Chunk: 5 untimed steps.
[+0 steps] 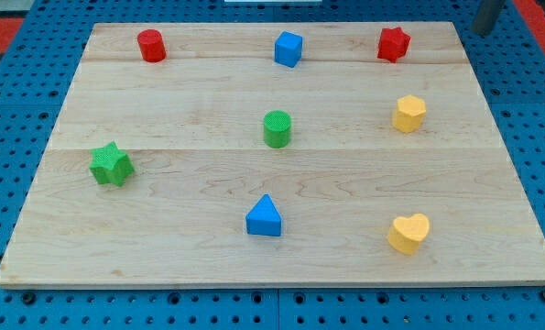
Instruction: Push the blue cube diagonally top left to the green circle
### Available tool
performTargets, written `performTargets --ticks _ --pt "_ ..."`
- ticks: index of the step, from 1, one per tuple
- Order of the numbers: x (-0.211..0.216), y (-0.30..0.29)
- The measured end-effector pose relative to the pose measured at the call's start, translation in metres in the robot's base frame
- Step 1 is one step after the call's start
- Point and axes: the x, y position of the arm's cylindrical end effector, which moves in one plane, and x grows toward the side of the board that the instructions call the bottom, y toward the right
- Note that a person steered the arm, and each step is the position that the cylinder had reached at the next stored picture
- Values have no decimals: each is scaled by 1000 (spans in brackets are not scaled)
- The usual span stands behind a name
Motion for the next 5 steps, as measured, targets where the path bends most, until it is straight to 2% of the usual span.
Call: performTargets --ticks 1,2,3,4,5 --pt "9 -4" --pt "-19 -28" --pt "-19 -48" --pt "-19 -112" --pt "-18 -150"
